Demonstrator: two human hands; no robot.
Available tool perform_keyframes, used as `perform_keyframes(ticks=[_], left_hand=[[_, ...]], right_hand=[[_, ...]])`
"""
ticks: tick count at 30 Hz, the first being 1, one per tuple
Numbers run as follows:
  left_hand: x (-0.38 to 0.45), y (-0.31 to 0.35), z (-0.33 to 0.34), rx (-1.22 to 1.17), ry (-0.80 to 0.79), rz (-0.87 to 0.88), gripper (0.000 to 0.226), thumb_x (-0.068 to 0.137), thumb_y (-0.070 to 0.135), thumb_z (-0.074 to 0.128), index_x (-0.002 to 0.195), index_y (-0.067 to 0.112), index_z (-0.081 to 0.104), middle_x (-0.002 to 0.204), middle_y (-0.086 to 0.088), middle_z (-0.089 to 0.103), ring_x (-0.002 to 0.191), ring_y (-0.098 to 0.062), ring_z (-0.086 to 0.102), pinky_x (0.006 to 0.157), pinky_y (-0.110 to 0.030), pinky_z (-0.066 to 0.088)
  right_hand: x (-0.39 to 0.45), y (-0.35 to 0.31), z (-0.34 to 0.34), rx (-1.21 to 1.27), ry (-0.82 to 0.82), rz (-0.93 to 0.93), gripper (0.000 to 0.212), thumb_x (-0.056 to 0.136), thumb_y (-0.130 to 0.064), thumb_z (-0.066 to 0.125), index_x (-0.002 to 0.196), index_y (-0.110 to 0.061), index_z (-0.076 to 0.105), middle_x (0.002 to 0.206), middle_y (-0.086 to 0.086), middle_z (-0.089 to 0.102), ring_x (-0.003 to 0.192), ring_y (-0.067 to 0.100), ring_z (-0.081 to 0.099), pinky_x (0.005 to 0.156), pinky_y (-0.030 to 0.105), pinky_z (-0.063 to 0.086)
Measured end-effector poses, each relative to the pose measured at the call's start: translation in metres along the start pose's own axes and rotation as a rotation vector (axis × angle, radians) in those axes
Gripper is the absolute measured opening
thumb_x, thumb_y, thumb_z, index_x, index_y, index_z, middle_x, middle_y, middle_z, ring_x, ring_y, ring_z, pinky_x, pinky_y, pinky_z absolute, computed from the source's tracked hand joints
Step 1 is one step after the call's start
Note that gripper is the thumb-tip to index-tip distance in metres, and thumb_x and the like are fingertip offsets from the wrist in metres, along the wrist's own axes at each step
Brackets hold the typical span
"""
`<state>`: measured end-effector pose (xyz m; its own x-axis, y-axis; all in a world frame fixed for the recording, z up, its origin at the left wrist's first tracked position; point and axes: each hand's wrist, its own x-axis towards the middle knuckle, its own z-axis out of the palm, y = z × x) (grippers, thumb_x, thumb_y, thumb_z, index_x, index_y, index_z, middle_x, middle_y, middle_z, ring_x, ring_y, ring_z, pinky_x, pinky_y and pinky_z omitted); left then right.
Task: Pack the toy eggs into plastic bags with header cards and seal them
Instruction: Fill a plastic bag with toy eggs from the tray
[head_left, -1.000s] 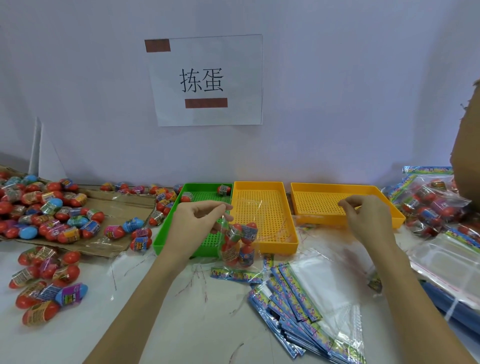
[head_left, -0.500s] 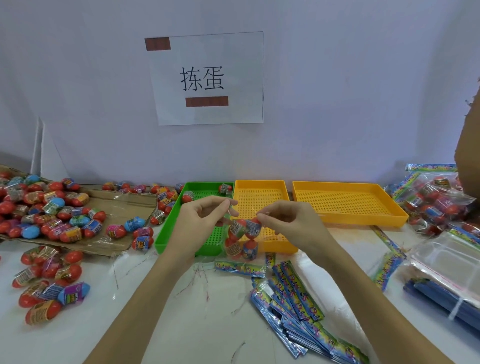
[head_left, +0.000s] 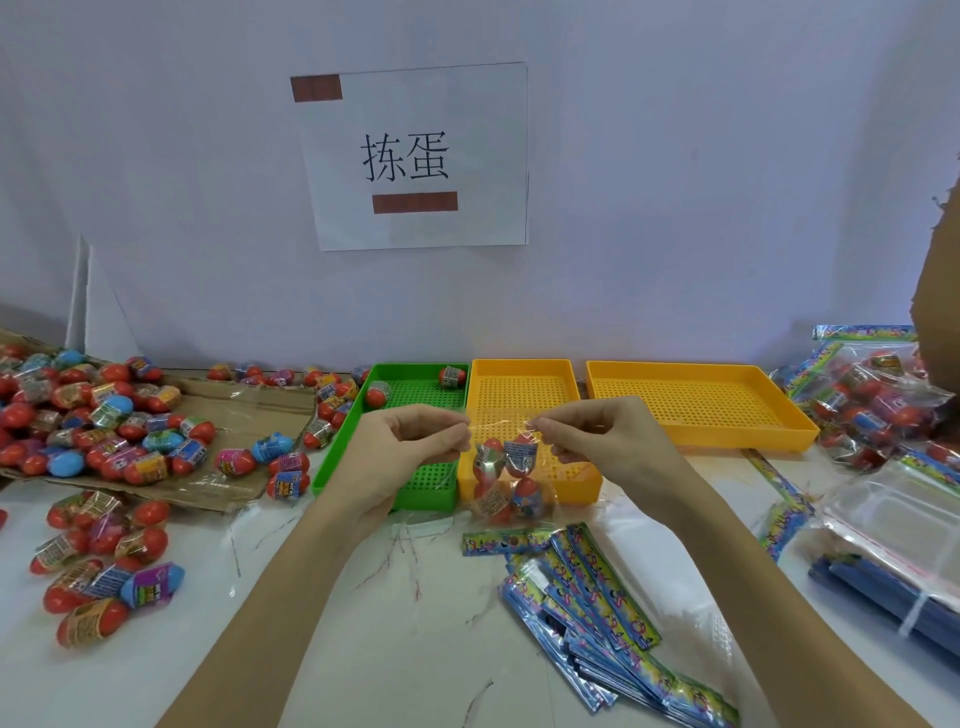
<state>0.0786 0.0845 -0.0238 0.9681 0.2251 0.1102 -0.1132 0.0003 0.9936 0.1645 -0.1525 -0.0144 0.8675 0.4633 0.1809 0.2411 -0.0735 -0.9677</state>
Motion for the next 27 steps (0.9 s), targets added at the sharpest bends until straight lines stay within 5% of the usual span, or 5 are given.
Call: perform_keyframes(ticks=[12, 16, 27], left_hand=[[0.0, 0.0, -0.009, 0.048, -0.058, 0.112, 0.025, 0.078, 0.021, 0.086, 0.102, 0.015, 0.084, 0.097, -0.014, 0.08, 0.093, -0.029, 0.078, 0.08, -0.025, 0.061], [0.0, -0.002, -0.016, 0.173, -0.087, 0.205, 0.02, 0.086, 0.005, 0.079, 0.099, 0.019, 0.085, 0.096, -0.009, 0.081, 0.095, -0.025, 0.078, 0.086, -0.027, 0.061], [-0.001, 0.0, -0.018, 0.326, -0.119, 0.273, 0.017, 0.09, 0.006, 0.075, 0.103, 0.013, 0.083, 0.104, 0.001, 0.079, 0.101, -0.016, 0.075, 0.088, -0.023, 0.06]], right_hand=[[0.001, 0.007, -0.015, 0.026, -0.142, -0.06, 0.016, 0.085, -0.026, 0.08, 0.101, -0.023, 0.083, 0.098, 0.004, 0.079, 0.094, 0.019, 0.075, 0.081, 0.021, 0.058], [0.0, 0.008, -0.017, 0.015, -0.136, -0.088, 0.013, 0.087, -0.024, 0.079, 0.099, -0.022, 0.083, 0.096, 0.006, 0.079, 0.092, 0.02, 0.074, 0.081, 0.021, 0.057], [-0.001, 0.004, -0.015, -0.075, -0.129, -0.073, 0.022, 0.095, -0.003, 0.069, 0.093, -0.018, 0.084, 0.09, 0.005, 0.078, 0.092, 0.018, 0.073, 0.085, 0.025, 0.058]])
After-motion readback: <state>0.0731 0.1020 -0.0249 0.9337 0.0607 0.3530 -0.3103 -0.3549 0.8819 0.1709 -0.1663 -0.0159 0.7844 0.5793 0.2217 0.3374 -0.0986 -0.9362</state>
